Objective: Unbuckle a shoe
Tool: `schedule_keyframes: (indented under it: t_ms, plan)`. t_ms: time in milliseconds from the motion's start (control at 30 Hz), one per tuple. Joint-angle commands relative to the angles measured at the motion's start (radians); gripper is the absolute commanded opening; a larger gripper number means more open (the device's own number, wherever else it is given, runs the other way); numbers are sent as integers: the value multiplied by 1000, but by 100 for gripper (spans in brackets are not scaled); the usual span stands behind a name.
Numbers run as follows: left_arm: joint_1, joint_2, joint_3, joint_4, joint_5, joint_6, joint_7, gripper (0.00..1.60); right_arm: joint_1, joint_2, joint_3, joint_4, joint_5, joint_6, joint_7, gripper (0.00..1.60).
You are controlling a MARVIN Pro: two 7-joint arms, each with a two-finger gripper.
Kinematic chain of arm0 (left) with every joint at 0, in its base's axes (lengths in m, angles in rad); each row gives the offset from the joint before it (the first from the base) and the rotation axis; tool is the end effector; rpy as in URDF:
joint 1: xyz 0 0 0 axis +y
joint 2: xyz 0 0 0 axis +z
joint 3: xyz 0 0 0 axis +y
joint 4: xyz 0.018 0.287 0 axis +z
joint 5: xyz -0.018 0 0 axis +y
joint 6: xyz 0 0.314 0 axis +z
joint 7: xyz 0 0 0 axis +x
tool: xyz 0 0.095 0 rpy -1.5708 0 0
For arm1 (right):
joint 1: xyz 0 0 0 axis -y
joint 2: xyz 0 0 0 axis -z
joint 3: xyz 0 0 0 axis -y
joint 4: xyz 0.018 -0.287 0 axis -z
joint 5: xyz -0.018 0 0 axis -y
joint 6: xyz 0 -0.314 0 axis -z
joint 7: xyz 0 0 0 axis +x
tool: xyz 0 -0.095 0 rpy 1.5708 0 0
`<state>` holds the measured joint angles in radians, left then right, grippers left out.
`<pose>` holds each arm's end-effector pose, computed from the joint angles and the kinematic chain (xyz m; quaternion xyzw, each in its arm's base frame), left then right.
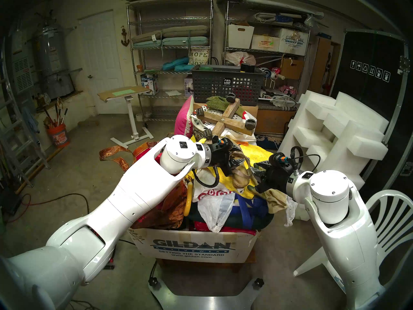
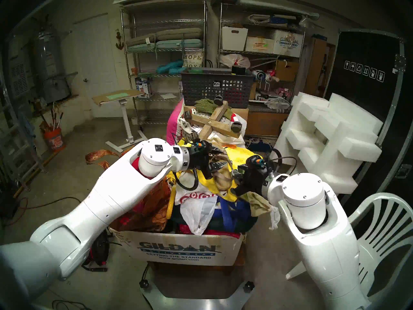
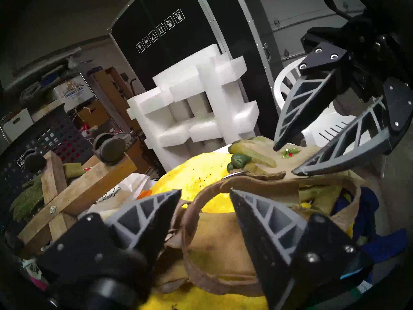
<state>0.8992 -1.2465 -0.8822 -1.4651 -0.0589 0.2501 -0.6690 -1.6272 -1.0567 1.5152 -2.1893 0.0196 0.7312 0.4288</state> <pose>0.4831 -0.1690 -0.1744 0.5773 -0.5665 0.5640 0.1666 0.3582 -0.0101 -0.1625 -0.7622 -0.3198 -0.5628 0.0055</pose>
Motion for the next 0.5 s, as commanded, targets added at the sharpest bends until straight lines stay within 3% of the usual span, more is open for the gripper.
schedule_keyframes:
  t_ms: [0, 167, 267, 467]
  plan:
    - [-31, -22, 0, 12, -1, -3, -8, 92, -2, 4, 10, -26, -1, -2, -1, 100]
    - [-31, -29, 1, 23, 5, -9, -12, 100, -1, 3, 10, -25, -2, 2, 2, 100]
    - [-31, -31, -1, 24, 7, -12, -15, 96, 3, 2, 7, -22, -4, 5, 1, 100]
    - [-31, -39, -5, 19, 10, -14, -14, 55, 17, 3, -13, -9, -9, 4, -1, 97]
